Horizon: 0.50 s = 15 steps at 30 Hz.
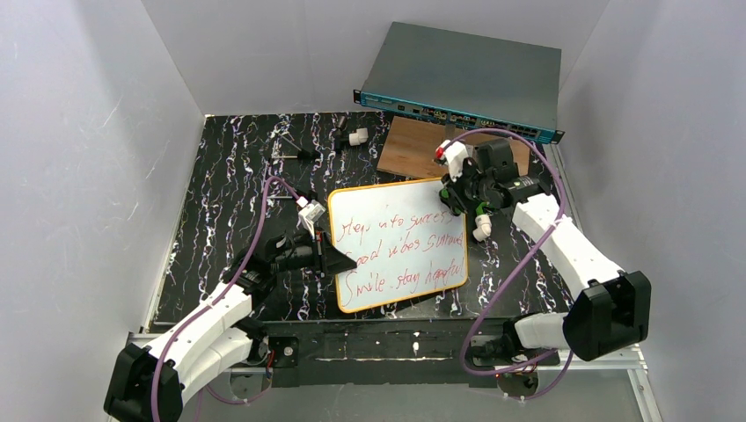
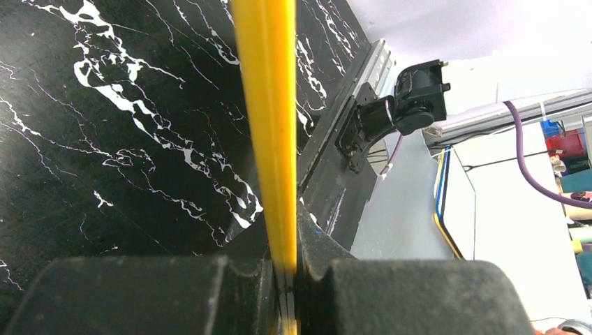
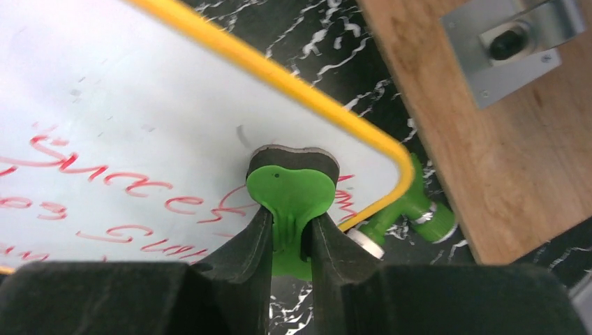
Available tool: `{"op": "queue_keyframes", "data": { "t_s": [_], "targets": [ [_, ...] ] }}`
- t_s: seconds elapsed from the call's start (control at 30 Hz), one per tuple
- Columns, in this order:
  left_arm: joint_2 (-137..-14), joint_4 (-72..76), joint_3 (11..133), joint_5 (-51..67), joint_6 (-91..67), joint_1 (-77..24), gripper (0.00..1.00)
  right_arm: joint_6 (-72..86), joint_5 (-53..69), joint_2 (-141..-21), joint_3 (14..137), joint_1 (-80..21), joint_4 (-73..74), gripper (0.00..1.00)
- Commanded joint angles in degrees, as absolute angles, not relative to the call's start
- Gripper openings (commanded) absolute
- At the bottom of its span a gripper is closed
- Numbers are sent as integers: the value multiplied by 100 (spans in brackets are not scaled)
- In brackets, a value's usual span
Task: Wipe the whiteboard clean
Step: Erase the whiteboard at the center of the board.
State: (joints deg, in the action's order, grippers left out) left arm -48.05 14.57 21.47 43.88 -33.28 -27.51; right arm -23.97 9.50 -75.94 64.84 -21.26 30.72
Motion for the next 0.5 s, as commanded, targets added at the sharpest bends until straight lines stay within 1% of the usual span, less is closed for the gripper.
{"op": "queue_keyframes", "data": {
  "t_s": [0.0,0.07,0.17,0.23,0.33,0.47],
  "targets": [
    [-4673,2005,2267,4939,-2883,-2856,0,-2640,2060,-7358,6316,-2150,3268,1],
    [-4685,2018,2267,4950,-2891,-2856,0,-2587,2441,-7386,6425,-2210,3372,1],
    [-4704,2036,2256,4953,-2898,-2856,0,-2346,2611,-7535,6844,-2251,3405,1],
    [-4709,2024,2253,4957,-2900,-2865,0,-2123,2239,-7700,7170,-2252,3326,1],
    [-4689,2045,2259,4950,-2909,-2865,0,-1902,1324,-7907,7480,-2234,3169,1],
    [-4664,2035,2243,4953,-2909,-2874,0,-1946,634,-7988,7321,-2136,2992,1]
  ]
}}
